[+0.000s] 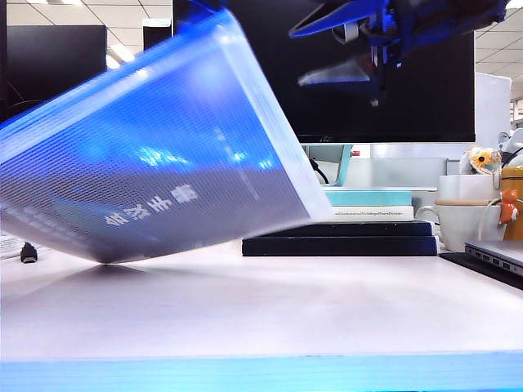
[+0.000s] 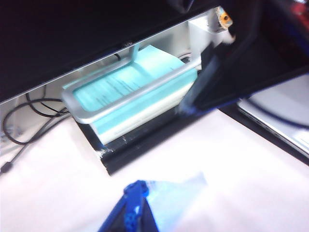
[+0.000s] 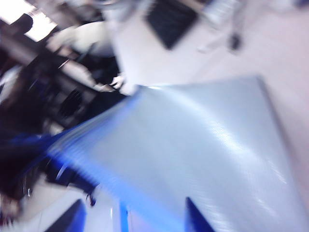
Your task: Pick up the transparent plastic file bag with a blue zipper and open its zipper.
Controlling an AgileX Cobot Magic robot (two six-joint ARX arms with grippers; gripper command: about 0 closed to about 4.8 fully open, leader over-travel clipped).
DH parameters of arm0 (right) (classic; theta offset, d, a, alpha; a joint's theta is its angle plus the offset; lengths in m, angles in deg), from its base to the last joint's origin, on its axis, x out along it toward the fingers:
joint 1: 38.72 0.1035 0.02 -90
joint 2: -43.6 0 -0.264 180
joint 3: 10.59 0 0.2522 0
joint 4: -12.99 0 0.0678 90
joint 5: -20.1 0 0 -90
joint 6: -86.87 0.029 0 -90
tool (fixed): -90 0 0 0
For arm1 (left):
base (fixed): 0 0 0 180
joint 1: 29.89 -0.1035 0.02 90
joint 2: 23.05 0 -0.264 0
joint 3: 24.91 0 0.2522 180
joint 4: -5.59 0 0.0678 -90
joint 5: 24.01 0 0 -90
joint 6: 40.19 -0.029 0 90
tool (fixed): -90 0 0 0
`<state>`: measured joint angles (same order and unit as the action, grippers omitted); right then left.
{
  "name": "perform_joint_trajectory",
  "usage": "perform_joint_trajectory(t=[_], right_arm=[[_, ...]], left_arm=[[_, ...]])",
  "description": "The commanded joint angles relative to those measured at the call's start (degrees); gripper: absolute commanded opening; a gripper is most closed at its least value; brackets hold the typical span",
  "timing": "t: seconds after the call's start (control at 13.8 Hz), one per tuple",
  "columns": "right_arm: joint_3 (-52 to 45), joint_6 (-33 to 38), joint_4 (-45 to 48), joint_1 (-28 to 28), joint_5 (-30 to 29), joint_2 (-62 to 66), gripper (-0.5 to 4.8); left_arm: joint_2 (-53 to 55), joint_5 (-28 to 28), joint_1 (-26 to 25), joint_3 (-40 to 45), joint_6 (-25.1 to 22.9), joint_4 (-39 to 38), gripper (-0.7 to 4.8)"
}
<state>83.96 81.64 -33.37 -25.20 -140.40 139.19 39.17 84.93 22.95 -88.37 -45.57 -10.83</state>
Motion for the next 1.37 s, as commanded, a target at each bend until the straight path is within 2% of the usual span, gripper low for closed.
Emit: perform_joint_trajectory(t=[0.07,0.14,0.29,0.36,0.51,0.72,0.94,1.16,1.23,1.37], right_arm=[[0.22,-15.32,-7.19,0.04,-6.47,-0.77,3.38],[0.22,-19.10,-9.92,0.04,-6.16,-0.90,3.38],[0.22,-27.17,-15.67,0.17,-5.09,-0.94,3.38],[0.22,-32.48,-19.32,0.81,-2.16,-0.96,3.38],[0.22,-37.94,-21.75,1.73,0.28,-0.96,3.38],[0.24,-38.82,-19.41,4.48,2.25,-1.01,3.38],[0.24,-38.91,-17.86,9.09,6.49,-1.01,3.38],[0.24,-37.70,-14.95,10.67,6.58,-1.01,3.30],[0.24,-36.79,-13.79,10.78,6.51,-1.01,3.06],[0.26,-34.34,-11.56,10.78,6.27,-1.01,3.01]], left_arm=[[-1.90,-7.37,-2.71,-0.31,-0.20,-3.87,-0.05],[-1.99,-10.56,-3.19,-0.52,-0.33,-4.37,-0.05],[-1.88,-12.94,-4.20,-2.05,-0.68,-6.21,-0.05],[-1.88,-15.80,-4.50,-2.64,-0.68,-6.27,-0.05],[-1.88,-19.47,-4.98,-3.48,-0.28,-6.32,-0.05],[-1.36,-25.42,-6.60,-3.65,0.66,-7.08,-0.05],[-0.02,-27.06,-8.48,-3.65,1.42,-6.91,-0.05],[0.81,-27.17,-8.50,-3.65,1.33,-6.95,-0.05],[0.98,-27.52,-8.48,-3.65,1.33,-6.88,-0.05],[1.44,-28.22,-8.44,-3.65,1.36,-6.80,-0.05]])
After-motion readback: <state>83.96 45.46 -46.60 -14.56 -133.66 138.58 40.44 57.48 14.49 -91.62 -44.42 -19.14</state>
